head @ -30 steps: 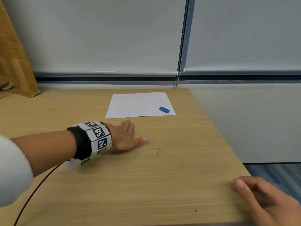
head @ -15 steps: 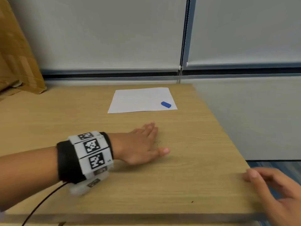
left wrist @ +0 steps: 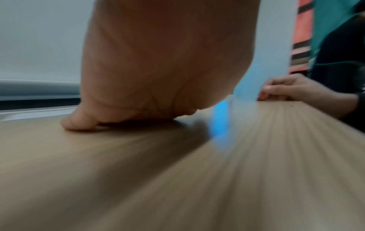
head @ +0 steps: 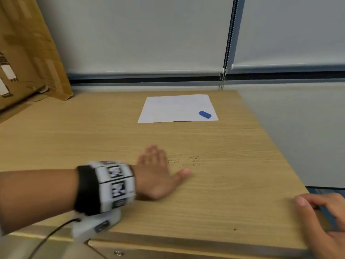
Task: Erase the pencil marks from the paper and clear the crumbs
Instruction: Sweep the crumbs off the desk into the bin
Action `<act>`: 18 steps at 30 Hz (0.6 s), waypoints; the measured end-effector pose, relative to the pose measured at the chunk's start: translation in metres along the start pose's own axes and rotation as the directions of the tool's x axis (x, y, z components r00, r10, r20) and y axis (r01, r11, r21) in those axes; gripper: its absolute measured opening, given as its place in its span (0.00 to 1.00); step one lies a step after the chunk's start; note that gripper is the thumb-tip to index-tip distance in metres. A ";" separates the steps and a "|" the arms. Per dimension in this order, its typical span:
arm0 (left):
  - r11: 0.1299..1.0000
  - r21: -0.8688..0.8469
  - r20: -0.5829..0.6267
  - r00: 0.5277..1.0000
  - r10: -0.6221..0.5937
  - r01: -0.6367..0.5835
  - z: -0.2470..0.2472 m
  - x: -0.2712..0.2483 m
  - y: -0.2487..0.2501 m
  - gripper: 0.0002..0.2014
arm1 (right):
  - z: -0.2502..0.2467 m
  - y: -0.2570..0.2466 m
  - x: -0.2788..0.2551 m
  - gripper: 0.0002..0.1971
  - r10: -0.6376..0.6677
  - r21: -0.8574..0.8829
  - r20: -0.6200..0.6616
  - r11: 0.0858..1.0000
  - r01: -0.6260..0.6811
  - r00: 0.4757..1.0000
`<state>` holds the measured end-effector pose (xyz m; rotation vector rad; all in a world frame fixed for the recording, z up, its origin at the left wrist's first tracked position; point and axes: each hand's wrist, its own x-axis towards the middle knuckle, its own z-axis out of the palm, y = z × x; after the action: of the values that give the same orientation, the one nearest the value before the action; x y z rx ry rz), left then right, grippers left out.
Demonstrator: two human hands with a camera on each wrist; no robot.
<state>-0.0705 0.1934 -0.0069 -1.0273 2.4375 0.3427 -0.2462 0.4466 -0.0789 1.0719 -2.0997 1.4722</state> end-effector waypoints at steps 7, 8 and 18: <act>0.892 0.038 0.069 0.892 0.447 -0.451 -0.007 -0.013 0.084 0.48 | -0.003 -0.001 0.001 0.14 -0.071 0.014 -0.012 0.997 0.071 0.997; 0.909 0.038 0.030 0.910 0.415 -0.415 -0.009 -0.013 0.074 0.48 | -0.004 -0.001 0.002 0.15 -0.072 0.010 -0.002 0.997 0.072 0.997; 0.994 0.030 0.027 0.994 -0.110 0.110 -0.023 0.008 -0.034 0.61 | -0.004 -0.009 -0.002 0.15 0.031 0.004 -0.031 1.000 -0.031 0.999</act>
<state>-0.0580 0.1558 0.0074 -1.1312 2.3423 0.2825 -0.2383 0.4498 -0.0728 1.0150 -2.1026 1.4976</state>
